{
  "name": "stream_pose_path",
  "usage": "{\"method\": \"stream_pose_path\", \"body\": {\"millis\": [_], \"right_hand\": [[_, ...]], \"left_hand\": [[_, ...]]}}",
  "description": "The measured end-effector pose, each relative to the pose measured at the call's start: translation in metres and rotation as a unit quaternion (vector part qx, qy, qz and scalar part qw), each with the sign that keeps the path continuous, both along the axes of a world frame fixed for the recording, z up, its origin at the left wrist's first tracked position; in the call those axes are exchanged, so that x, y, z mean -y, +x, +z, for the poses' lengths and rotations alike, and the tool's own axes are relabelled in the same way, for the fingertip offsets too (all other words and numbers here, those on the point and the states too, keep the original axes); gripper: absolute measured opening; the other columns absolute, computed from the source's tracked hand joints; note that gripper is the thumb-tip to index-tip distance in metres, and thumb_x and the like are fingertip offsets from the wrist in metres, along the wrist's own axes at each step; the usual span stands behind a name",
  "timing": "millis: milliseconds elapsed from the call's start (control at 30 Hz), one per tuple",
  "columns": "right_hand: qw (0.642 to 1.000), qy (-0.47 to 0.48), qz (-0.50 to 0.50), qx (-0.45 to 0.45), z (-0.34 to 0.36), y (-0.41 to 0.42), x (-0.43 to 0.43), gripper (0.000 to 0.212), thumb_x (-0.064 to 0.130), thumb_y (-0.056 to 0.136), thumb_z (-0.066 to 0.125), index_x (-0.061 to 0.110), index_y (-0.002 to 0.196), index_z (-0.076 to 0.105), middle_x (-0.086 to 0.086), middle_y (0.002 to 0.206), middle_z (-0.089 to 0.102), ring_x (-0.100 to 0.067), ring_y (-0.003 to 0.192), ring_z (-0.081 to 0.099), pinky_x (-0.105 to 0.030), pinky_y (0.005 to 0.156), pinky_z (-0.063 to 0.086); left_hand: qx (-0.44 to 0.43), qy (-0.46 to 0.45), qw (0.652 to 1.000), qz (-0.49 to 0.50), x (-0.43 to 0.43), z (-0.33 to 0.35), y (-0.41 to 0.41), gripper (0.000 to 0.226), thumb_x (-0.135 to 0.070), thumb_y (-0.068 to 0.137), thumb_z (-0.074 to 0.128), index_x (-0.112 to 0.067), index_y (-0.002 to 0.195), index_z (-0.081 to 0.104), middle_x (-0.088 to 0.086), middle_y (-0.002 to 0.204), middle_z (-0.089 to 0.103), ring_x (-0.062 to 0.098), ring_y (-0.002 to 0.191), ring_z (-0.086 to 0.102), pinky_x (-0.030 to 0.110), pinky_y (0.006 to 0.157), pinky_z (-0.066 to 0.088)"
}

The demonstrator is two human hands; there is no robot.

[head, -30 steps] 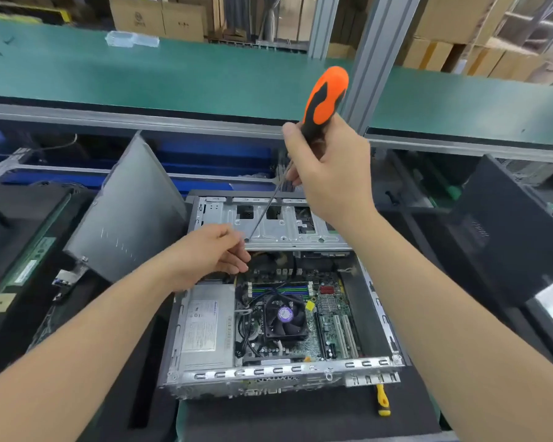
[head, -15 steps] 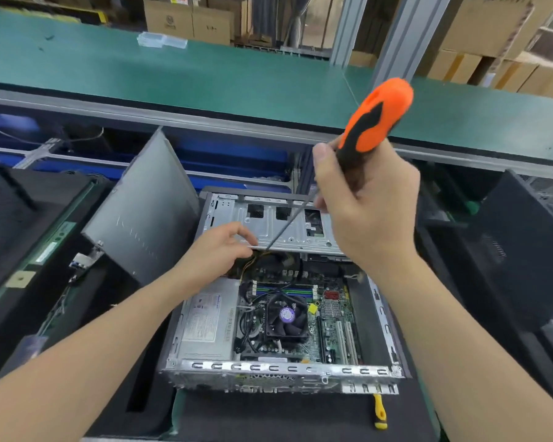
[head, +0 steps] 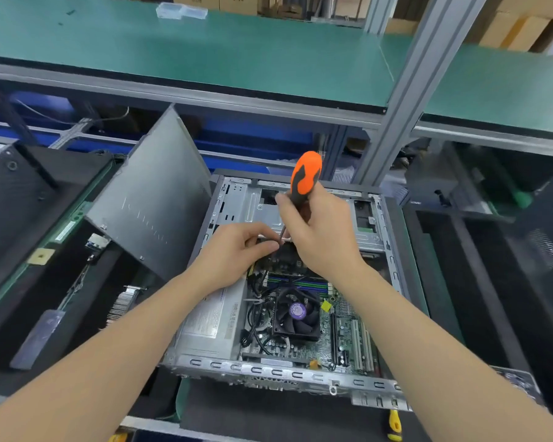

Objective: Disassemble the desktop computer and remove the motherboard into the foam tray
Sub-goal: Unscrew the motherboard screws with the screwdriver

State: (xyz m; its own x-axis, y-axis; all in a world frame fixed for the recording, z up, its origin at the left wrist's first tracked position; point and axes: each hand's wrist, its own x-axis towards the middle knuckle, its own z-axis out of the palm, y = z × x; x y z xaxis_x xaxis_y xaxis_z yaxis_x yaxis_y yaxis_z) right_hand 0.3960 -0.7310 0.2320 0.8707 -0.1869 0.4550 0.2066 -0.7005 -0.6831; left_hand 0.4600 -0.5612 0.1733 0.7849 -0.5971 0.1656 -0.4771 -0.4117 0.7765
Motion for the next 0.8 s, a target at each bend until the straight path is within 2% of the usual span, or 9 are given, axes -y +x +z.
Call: {"method": "stream_pose_path", "body": {"millis": [67, 200, 267, 400, 500, 800], "right_hand": [[1.0, -0.006, 0.0, -0.003, 0.0016, 0.0034, -0.0012, 0.026, 0.04, 0.1, 0.054, 0.019, 0.086, 0.053, 0.002, 0.062, 0.063, -0.016, 0.061, 0.062, -0.033, 0.064, 0.046], [1.0, -0.014, 0.003, -0.002, 0.0048, 0.0078, -0.0038, 0.027, 0.039, 0.101, 0.056, 0.02, 0.083, 0.049, 0.003, 0.061, 0.061, -0.016, 0.061, 0.062, -0.032, 0.063, 0.045], [1.0, -0.02, 0.002, -0.004, 0.0063, 0.0086, -0.0053, 0.027, 0.038, 0.101, 0.056, 0.019, 0.083, 0.049, 0.002, 0.06, 0.062, -0.015, 0.06, 0.061, -0.031, 0.063, 0.045], [1.0, -0.018, 0.005, -0.011, 0.0065, 0.0082, -0.0067, 0.026, 0.037, 0.101, 0.057, 0.018, 0.085, 0.051, 0.0, 0.061, 0.063, -0.017, 0.061, 0.063, -0.036, 0.064, 0.046], [1.0, -0.015, 0.007, -0.013, 0.0057, 0.0076, -0.007, 0.024, 0.037, 0.101, 0.057, 0.018, 0.087, 0.052, 0.0, 0.062, 0.064, -0.018, 0.062, 0.064, -0.039, 0.065, 0.048], [0.999, -0.035, 0.005, -0.009, 0.0071, 0.0094, -0.01, 0.026, 0.037, 0.101, 0.057, 0.018, 0.085, 0.051, 0.001, 0.062, 0.064, -0.017, 0.061, 0.061, -0.035, 0.064, 0.046]], "left_hand": [[-0.004, -0.008, 1.0, 0.01, 0.0029, -0.0029, -0.0001, 0.005, -0.036, 0.097, 0.068, -0.039, 0.097, 0.072, -0.009, 0.051, 0.031, 0.009, 0.052, 0.034, 0.033, 0.058, 0.04], [-0.007, -0.019, 1.0, 0.016, 0.0034, -0.0046, -0.0009, 0.005, -0.035, 0.098, 0.066, -0.035, 0.099, 0.071, -0.008, 0.051, 0.029, 0.01, 0.05, 0.032, 0.044, 0.067, 0.053], [-0.002, -0.016, 1.0, 0.012, 0.0016, -0.0035, -0.0016, 0.005, -0.035, 0.099, 0.065, -0.035, 0.098, 0.07, -0.007, 0.052, 0.031, 0.009, 0.05, 0.034, 0.039, 0.062, 0.049], [0.005, -0.012, 1.0, 0.009, 0.0, -0.0026, -0.0021, 0.004, -0.034, 0.099, 0.065, -0.035, 0.096, 0.069, -0.006, 0.052, 0.032, 0.009, 0.05, 0.036, 0.02, 0.052, 0.032], [0.004, -0.007, 1.0, 0.012, -0.0001, -0.0031, -0.0018, 0.005, -0.034, 0.099, 0.065, -0.036, 0.095, 0.067, -0.006, 0.052, 0.033, 0.008, 0.051, 0.037, 0.019, 0.052, 0.032], [-0.006, -0.009, 1.0, 0.012, -0.0016, -0.0007, -0.0034, 0.004, -0.03, 0.099, 0.065, -0.031, 0.096, 0.068, -0.005, 0.054, 0.032, 0.009, 0.051, 0.037, 0.016, 0.054, 0.036]]}}
